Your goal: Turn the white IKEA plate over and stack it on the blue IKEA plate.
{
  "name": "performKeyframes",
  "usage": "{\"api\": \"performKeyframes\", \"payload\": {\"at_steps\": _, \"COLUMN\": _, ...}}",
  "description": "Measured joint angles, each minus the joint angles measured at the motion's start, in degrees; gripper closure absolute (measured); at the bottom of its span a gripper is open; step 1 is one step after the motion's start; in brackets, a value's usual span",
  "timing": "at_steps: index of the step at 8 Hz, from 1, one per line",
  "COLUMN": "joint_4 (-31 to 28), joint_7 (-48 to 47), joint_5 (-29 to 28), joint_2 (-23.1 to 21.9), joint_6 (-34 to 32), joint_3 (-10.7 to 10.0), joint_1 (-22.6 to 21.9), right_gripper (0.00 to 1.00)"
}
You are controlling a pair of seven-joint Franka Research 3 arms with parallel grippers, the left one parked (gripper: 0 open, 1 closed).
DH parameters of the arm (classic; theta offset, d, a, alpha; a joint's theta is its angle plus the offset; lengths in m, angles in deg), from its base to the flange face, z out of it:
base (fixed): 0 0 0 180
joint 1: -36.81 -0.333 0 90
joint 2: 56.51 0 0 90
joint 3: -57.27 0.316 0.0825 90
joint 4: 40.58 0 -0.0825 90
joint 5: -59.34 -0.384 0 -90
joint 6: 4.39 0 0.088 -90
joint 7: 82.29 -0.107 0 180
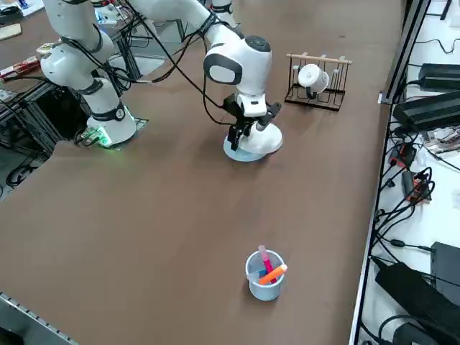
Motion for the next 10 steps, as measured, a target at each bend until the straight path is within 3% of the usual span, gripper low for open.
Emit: {"api": "performKeyframes", "payload": {"at_steps": 10, "joint_4": -3.97, "joint_7": 3.32, "joint_5": 0.57, "joint_2": -0.13, "joint_6": 0.06, "joint_3": 0.04, "joint_1": 4.19, "right_gripper": 0.0}}
